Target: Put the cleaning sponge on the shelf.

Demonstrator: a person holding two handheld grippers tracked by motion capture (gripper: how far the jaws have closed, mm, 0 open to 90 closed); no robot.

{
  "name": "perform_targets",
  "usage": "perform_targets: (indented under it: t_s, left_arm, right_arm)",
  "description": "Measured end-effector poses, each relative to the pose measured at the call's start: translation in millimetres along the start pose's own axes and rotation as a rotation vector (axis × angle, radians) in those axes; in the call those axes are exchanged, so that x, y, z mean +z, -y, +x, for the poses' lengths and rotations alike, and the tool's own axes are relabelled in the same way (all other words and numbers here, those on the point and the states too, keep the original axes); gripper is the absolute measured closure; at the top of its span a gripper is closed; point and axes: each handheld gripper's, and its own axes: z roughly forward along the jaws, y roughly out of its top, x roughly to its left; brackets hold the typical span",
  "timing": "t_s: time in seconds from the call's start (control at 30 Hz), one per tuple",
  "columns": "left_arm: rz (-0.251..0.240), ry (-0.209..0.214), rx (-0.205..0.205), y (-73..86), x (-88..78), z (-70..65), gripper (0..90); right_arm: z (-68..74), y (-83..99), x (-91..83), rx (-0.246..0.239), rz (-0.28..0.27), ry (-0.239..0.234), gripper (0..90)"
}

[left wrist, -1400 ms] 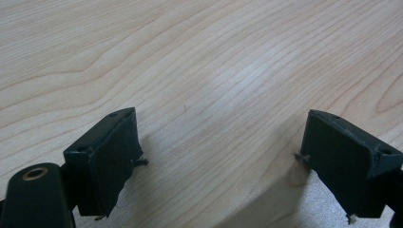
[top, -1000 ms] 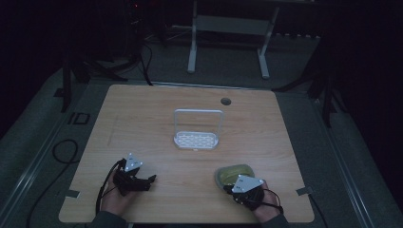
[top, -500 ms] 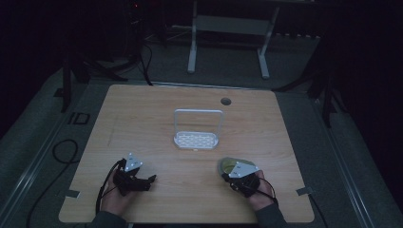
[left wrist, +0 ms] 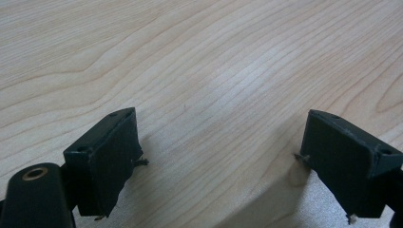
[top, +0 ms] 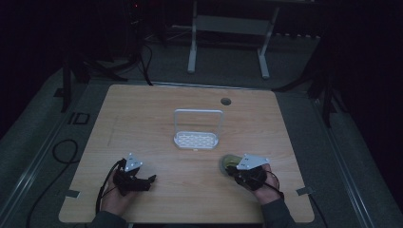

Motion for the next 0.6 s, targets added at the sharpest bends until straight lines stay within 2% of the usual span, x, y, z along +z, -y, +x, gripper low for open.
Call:
perform_targets:
  t_s: [0.1, 0.33, 0.6]
  left_arm:
    - [0.000, 0.000, 0.000, 0.0, 0.0, 0.0, 12.8]
    - [0.000, 0.000, 0.000, 0.0, 0.0, 0.0, 12.8]
    - [0.000, 0.000, 0.000, 0.0, 0.0, 0.0, 12.8]
  right_arm:
    - [-8.0, -3.7, -10.2, -0.007, -0.007, -0.003, 75.1]
    - [-24.6, -8.4, -22.8, -0.012, -0.005, -0.005, 68.2]
    - [-43.4, -11.8, -26.0, -0.024, 0.054, 0.002, 57.6]
